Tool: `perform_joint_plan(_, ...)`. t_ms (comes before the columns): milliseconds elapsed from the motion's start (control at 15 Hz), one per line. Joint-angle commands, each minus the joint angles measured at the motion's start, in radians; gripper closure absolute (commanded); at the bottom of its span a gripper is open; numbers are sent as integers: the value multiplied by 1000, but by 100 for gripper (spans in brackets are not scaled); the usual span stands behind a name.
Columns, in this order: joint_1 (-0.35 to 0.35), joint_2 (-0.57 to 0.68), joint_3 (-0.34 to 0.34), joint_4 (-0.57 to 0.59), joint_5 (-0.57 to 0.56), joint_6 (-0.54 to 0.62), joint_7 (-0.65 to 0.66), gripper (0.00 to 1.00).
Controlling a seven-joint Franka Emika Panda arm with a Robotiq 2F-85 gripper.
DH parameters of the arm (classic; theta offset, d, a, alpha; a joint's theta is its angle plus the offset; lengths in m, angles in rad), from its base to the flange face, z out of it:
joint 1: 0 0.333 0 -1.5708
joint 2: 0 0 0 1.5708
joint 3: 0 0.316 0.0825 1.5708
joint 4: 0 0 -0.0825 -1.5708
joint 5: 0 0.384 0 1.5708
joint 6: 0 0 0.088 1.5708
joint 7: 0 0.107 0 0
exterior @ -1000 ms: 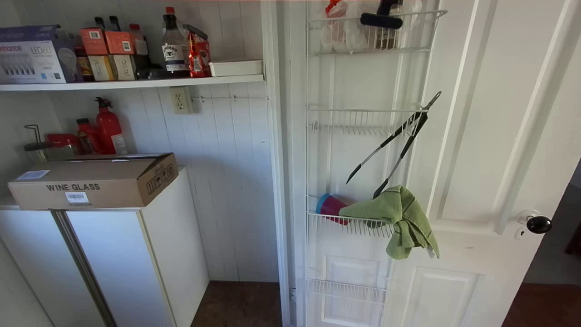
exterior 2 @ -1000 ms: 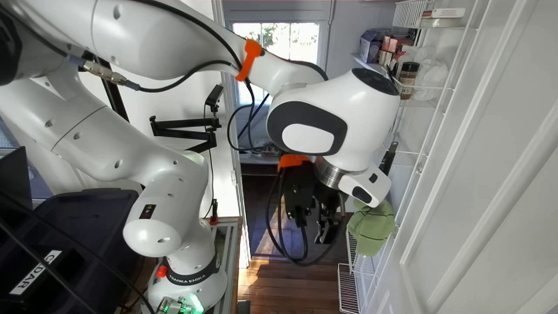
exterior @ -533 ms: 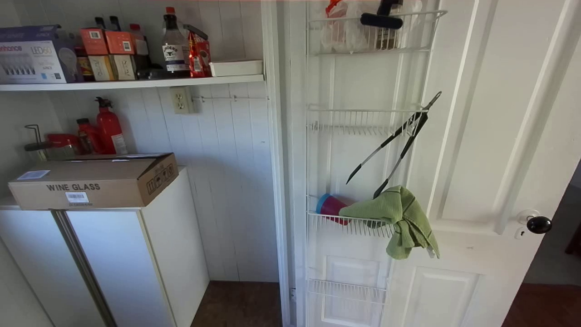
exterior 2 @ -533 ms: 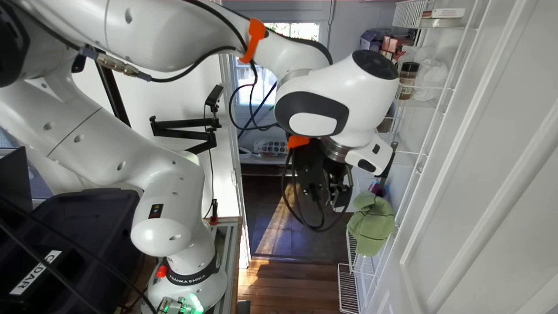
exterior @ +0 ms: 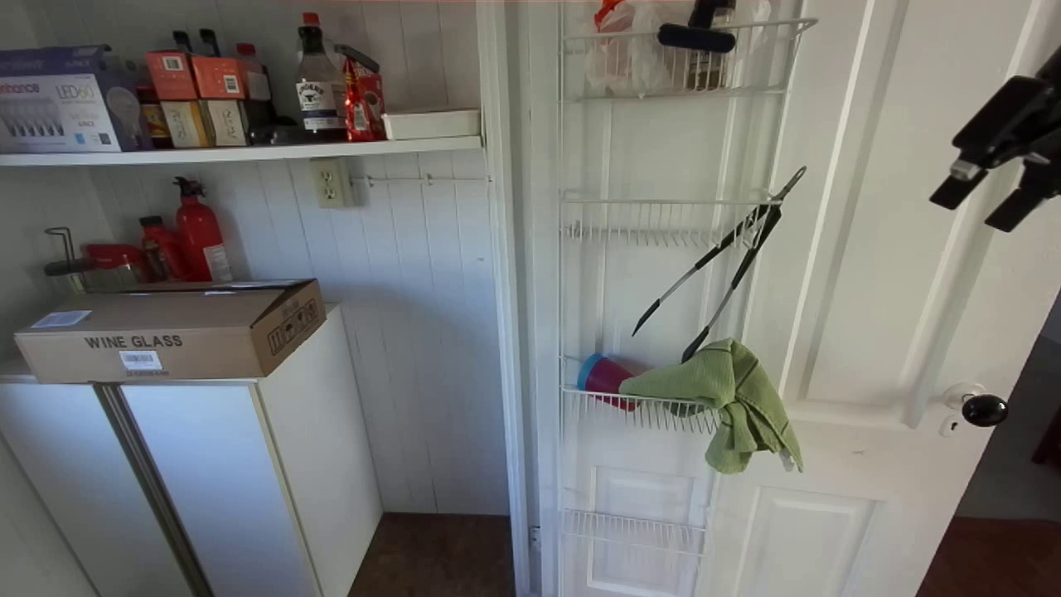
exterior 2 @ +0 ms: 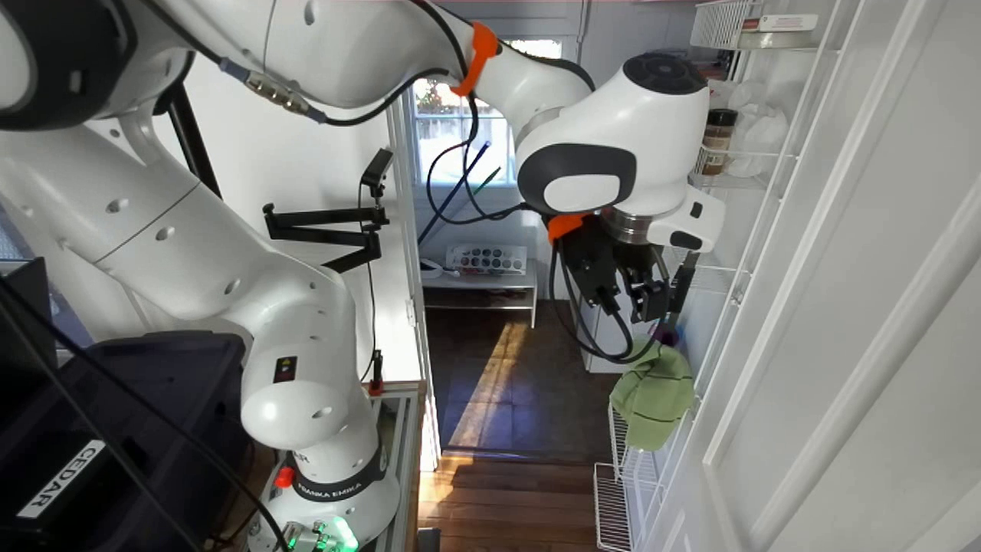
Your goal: Pick up the tongs from the third white rack from the bottom and hang them on the fourth white rack from the bottom
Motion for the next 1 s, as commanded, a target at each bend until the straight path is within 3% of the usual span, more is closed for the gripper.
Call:
perform_joint_plan(0,-7,19,12,17,14,4,-3,0)
perform_joint_plan(400,1,63,7,44,56,23,-1,0)
perform_joint_plan(667,4,120,20,64,159,121,88,0)
perform_joint_plan(933,-6,181,54,83,191,230,216,0)
